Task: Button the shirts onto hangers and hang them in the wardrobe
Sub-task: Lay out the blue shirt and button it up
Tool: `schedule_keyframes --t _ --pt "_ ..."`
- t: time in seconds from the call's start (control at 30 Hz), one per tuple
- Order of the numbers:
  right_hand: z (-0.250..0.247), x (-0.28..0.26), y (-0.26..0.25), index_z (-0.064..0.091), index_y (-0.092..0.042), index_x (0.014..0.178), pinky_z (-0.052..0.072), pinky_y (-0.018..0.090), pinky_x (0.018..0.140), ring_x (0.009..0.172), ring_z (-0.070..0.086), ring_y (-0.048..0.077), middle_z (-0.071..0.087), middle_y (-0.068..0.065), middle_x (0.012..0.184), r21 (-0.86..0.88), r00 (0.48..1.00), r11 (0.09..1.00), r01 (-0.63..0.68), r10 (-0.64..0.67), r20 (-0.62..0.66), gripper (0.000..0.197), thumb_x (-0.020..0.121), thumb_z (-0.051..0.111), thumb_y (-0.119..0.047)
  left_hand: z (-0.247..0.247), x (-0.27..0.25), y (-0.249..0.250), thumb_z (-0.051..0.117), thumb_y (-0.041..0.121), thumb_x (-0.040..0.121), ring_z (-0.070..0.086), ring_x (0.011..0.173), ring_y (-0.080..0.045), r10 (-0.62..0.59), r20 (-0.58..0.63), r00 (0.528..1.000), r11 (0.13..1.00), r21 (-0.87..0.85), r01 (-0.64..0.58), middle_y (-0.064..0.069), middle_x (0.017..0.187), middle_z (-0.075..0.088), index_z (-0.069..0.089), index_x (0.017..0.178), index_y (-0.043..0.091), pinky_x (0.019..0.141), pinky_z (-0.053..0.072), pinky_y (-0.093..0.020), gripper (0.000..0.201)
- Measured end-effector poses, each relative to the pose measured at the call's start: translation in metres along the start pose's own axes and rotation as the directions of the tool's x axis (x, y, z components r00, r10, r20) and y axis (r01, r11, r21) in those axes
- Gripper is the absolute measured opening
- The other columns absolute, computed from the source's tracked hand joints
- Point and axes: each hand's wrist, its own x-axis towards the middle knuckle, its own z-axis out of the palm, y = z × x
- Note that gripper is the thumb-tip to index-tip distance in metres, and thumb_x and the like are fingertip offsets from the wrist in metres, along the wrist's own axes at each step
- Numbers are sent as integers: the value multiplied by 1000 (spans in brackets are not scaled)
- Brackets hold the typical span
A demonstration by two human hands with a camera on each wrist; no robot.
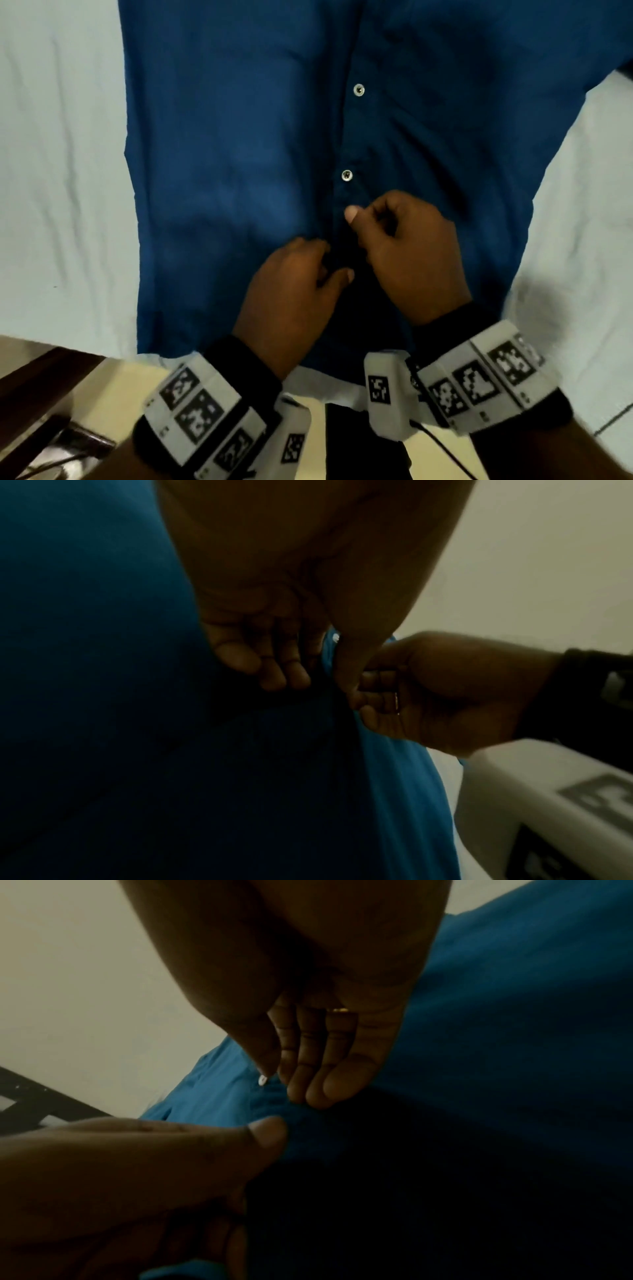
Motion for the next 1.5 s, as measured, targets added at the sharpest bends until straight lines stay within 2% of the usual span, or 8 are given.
schedule_keyframes --t 0.1,0.27,0.5,0.7,0.9,1.07,1.2,1.5 --pt "8 -16 2 57 -25 75 51 30 61 65 61 5 63 -8 63 -153 993 985 -81 93 77 47 76 66 -71 11 -17 0 45 39 91 56 85 -25 137 62 989 986 87 -142 -4 96 59 65 98 17 71 47 -40 31" --pt "3 -22 20 51 -20 72 37 21 55 63 54 7 55 -9 65 -164 998 985 -58 59 0 28 93 63 -34 16 -43 3 27 51 94 58 93 -14 208 319 925 962 104 -252 6 105 62 65 111 25 74 47 -30 49" --pt "-7 -33 31 71 -22 95 36 19 64 82 63 14 67 -11 80 -185 982 976 -117 85 -170 10 90 69 -31 1 -7 -5 61 28 94 63 91 -13 156 -62 986 986 63 -152 7 99 69 68 105 21 77 46 -25 15" --pt "7 -59 41 58 -26 86 35 13 58 71 55 4 58 -14 74 -139 964 963 -229 205 -170 18 83 76 -25 28 -35 -13 68 33 92 62 87 -21 145 115 983 968 191 -165 3 100 59 59 112 23 67 51 -37 24" --pt "13 -83 62 61 -29 84 33 -2 59 62 45 -9 51 -21 66 -113 946 960 -254 223 -236 13 88 72 -24 42 -23 -15 65 30 95 65 91 -29 237 12 971 947 219 -234 -6 106 62 64 115 19 65 53 -41 23" --pt "6 -91 71 72 -21 95 31 13 61 73 47 3 47 -21 67 -101 931 977 -187 144 -335 11 93 67 -31 52 -19 -8 62 30 95 64 88 -33 250 -6 968 917 322 -235 -7 101 61 63 100 17 65 51 -43 13" --pt "-15 -103 71 73 -24 103 30 -5 69 80 54 3 56 -19 79 -100 887 992 -75 21 -462 13 93 64 -24 39 -30 -11 64 23 92 64 86 -23 154 -49 987 981 128 -147 2 91 68 62 93 20 71 47 -38 4" --pt "19 -121 76 73 -19 101 39 -1 73 76 61 -2 66 -13 86 -15 954 998 53 -55 -294 14 89 71 -13 9 -59 -26 74 19 90 66 66 -5 46 -21 999 962 -270 -50 8 79 72 72 95 30 67 54 -23 13"
